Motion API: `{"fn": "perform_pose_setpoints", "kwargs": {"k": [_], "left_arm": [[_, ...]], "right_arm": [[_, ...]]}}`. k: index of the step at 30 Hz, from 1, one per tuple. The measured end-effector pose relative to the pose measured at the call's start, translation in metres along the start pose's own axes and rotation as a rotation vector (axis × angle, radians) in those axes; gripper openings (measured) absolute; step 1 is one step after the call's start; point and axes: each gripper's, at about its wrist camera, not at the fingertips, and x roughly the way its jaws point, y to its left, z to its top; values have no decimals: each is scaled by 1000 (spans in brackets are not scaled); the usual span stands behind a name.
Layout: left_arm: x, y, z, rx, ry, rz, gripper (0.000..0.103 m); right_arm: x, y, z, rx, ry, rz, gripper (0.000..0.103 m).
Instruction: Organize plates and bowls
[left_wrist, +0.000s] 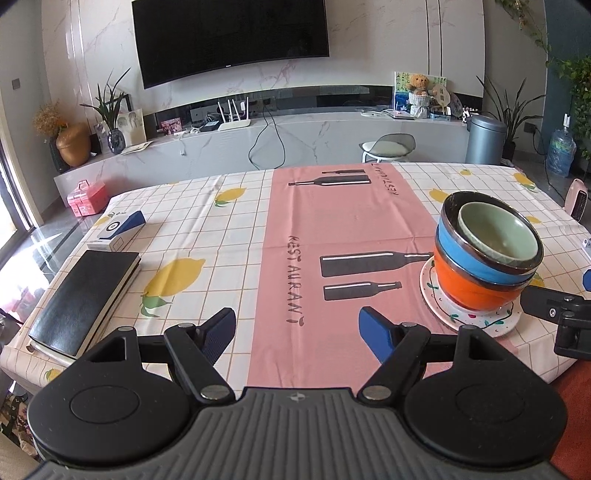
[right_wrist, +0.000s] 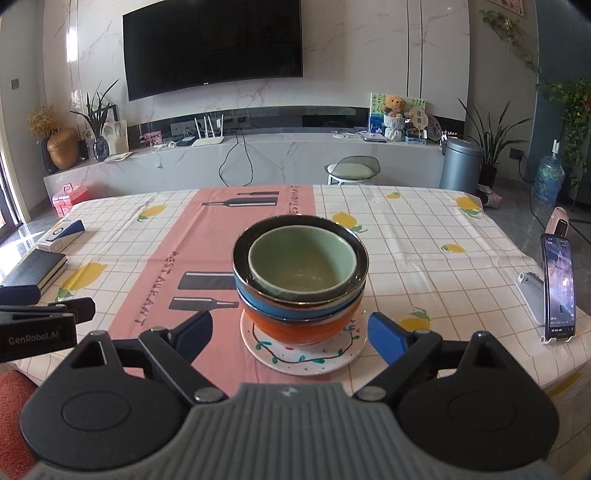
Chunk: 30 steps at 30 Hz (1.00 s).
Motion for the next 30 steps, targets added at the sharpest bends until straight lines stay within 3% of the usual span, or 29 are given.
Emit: {"fn": "perform_pose_setpoints", "kwargs": {"k": [30], "left_arm": [[1,0,2,2,13,-27,89]], "right_arm": [[9,7,-1,-24,45,-7,90]]}}
